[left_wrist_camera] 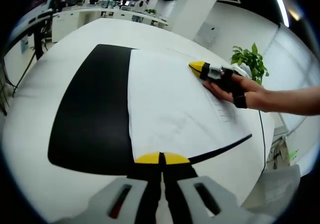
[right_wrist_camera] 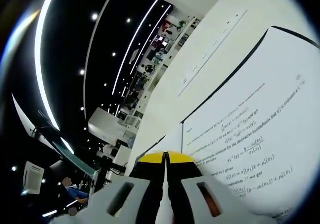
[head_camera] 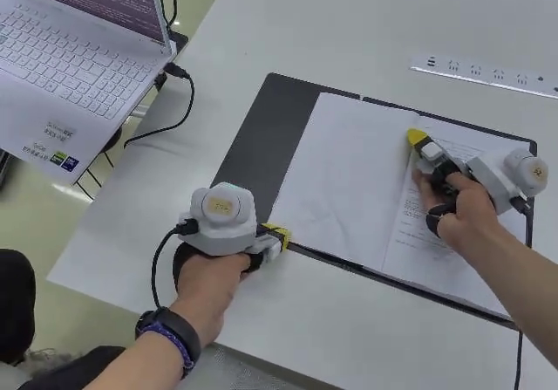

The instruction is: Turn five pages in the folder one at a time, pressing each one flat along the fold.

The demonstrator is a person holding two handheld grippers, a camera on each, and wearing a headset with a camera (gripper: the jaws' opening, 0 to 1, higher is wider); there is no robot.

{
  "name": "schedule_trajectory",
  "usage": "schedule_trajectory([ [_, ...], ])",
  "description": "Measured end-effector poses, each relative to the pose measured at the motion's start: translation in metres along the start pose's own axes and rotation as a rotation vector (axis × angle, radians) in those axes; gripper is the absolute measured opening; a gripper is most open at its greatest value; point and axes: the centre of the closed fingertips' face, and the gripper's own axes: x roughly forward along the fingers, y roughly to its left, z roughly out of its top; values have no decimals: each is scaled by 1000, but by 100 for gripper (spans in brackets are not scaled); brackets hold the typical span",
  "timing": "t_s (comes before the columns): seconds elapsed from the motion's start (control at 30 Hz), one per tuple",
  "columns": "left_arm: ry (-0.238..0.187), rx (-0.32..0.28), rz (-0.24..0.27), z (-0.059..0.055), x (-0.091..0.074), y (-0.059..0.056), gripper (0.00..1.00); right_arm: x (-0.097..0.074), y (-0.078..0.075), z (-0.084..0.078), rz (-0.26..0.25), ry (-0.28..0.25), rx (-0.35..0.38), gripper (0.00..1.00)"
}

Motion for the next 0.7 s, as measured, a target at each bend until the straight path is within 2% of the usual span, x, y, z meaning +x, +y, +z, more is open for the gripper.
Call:
schedule_trajectory([
  [0.17,2,-2,-1,0,0,0,0,7,0,6,-5,-5,0,0],
  [0.3,2,-5,-2,0,0,1,0,26,-18,18,-10,5,-13,0],
  [0.43,2,2,-2,0,1,1,0,39,-28,25,-12,5,-9,0],
  [0.57,3,3,-4,0,1,0,0,49,-40,36,-13,-35,40,0],
  [0.7,0,-4,-8,0,1,1,0,56,-48,43,-16,-59,49,0],
])
